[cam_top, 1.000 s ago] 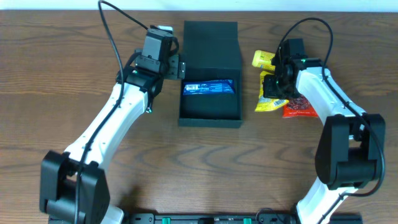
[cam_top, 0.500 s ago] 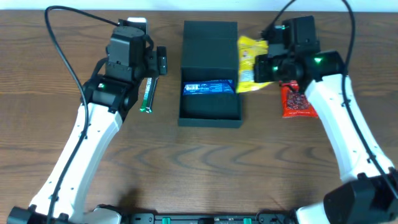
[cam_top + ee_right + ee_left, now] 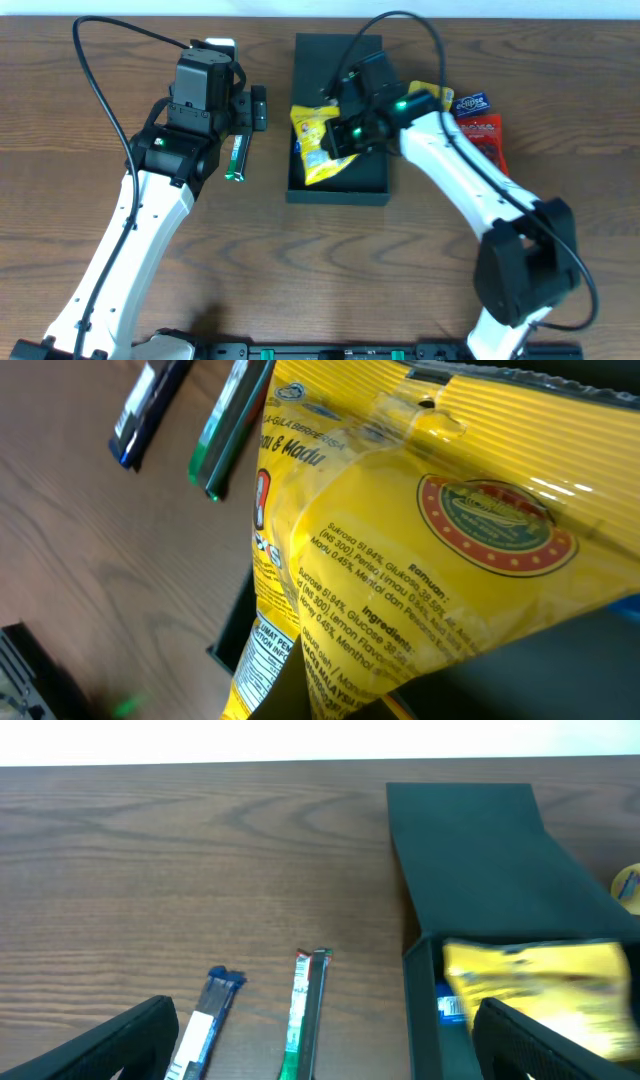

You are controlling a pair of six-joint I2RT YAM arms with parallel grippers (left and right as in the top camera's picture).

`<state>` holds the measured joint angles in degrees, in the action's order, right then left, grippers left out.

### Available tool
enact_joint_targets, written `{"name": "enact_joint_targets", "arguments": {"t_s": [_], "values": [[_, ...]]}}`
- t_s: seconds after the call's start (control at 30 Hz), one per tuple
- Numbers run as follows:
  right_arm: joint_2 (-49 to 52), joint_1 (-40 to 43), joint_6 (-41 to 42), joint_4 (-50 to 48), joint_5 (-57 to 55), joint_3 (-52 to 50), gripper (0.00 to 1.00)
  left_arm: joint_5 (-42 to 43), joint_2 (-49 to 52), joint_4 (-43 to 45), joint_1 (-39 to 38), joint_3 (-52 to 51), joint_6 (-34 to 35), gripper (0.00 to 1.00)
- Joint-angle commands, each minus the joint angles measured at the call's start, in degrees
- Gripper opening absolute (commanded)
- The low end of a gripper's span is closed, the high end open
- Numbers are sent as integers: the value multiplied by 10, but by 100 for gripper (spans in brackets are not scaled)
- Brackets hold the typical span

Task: Pack container
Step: 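Lower the yellow bag into the box with the right gripper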

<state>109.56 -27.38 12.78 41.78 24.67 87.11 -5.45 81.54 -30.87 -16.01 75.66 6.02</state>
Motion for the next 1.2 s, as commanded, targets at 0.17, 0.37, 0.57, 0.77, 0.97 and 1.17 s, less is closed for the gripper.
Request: {"name": "enact_joint_targets", "arguments": {"t_s": [0.17,0.37,0.57,0.77,0.97,1.17], "values": [[60,-19,66,-24,3,-2,1,10,-7,-12,2,4,4,95],[80,-20,85,-22,-5,-2,1,10,-7,-12,2,4,4,95],[85,-20,113,-13,-5,-2,2,10,-7,-12,2,4,4,95],[85,-20,147,8,-5,-2,2,10,-7,-12,2,4,4,95],[85,-20,177,13,-4,-2,2,10,-7,-12,2,4,4,95],[85,-21,176,13,17,-2,2,10,-7,-12,2,4,4,96]]}}
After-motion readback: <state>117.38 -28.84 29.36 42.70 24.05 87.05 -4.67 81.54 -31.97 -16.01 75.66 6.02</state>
